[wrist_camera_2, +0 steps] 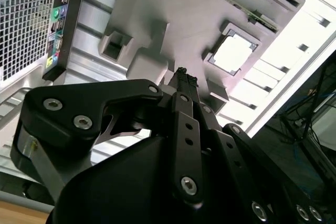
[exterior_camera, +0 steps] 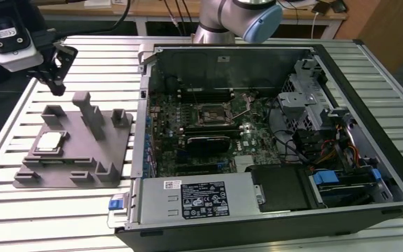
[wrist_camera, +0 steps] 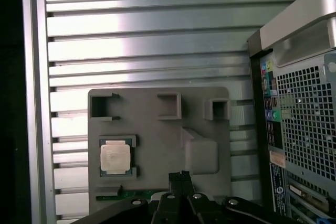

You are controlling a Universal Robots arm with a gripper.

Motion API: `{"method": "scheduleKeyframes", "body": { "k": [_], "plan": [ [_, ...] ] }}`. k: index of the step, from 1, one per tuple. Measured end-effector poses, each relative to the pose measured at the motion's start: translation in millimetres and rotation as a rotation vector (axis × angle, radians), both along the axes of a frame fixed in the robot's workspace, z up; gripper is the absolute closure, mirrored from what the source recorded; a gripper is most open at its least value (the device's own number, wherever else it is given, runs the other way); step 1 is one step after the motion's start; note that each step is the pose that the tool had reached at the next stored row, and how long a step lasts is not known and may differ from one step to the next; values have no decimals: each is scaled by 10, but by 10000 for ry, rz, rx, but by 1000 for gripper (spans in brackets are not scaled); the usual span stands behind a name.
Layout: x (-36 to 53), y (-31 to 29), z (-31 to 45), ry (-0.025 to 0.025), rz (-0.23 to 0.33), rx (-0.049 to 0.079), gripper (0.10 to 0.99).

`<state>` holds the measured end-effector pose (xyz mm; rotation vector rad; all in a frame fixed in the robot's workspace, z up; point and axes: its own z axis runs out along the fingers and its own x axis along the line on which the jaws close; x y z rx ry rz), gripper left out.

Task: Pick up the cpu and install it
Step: 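Reach for the cpu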

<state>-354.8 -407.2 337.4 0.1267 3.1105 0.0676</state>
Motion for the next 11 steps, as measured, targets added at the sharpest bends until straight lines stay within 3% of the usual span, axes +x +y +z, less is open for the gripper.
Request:
{"method": "scheduleKeyframes", "body": {
  "k": [11],
  "plan": [
    [-128, -72, -111, 0, -11, 0, 980]
  ]
}}
